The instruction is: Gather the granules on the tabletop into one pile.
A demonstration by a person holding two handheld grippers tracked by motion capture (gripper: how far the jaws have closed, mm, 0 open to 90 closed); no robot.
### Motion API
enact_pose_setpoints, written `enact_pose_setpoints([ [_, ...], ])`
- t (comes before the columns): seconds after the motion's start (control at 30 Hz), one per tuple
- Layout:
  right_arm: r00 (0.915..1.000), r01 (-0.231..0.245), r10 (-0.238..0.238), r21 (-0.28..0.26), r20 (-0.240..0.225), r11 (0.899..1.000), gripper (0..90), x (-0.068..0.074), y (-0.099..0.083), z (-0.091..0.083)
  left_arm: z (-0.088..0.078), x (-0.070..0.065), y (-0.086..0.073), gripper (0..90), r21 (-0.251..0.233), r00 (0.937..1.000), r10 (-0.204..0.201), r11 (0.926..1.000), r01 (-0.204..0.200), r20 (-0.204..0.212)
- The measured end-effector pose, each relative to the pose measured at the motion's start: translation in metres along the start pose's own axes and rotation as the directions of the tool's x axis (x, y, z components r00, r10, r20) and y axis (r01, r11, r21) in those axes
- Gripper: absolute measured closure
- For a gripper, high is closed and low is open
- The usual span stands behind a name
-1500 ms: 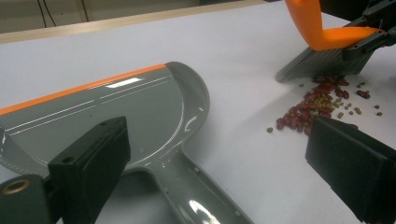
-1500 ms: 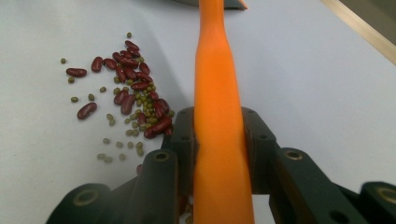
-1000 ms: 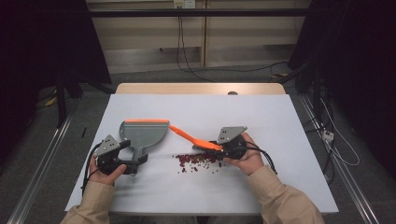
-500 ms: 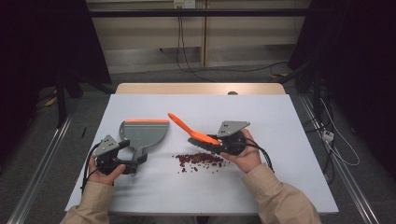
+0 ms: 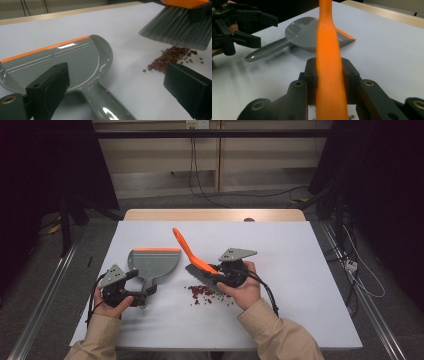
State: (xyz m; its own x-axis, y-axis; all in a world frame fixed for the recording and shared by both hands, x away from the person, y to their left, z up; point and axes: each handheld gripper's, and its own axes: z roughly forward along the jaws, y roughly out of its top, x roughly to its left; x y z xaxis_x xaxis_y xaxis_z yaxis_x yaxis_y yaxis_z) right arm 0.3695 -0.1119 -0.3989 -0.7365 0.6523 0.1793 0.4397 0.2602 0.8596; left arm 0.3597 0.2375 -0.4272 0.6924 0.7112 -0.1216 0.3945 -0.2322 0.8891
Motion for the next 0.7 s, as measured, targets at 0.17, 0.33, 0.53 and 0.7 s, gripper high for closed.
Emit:
enact_pose_setpoints([
  [0.17,0.9983,-0.057,0.057,0.007,-0.013,0.998,71.2,0.012,-0.001,0.011,0.0,0.0,0.0,6.3,-0.001,1.0,0.005,1.0,-0.005,0.001],
  [0.33,0.9939,-0.109,0.109,0.016,-0.015,0.994,71.2,0.021,-0.004,0.021,0.0,0.0,0.0,6.3,0.0,1.0,0.007,1.0,-0.007,-0.001],
  [0.53,0.9888,-0.147,0.147,0.011,-0.027,0.989,71.2,0.031,-0.005,0.03,-0.001,0.0,0.0,6.3,-0.005,1.0,0.006,1.0,-0.006,-0.003],
  [0.7,0.984,-0.175,0.175,0.018,-0.03,0.984,71.2,0.041,-0.008,0.037,-0.002,0.0,0.0,6.3,-0.006,1.0,0.006,1.0,-0.006,-0.004],
])
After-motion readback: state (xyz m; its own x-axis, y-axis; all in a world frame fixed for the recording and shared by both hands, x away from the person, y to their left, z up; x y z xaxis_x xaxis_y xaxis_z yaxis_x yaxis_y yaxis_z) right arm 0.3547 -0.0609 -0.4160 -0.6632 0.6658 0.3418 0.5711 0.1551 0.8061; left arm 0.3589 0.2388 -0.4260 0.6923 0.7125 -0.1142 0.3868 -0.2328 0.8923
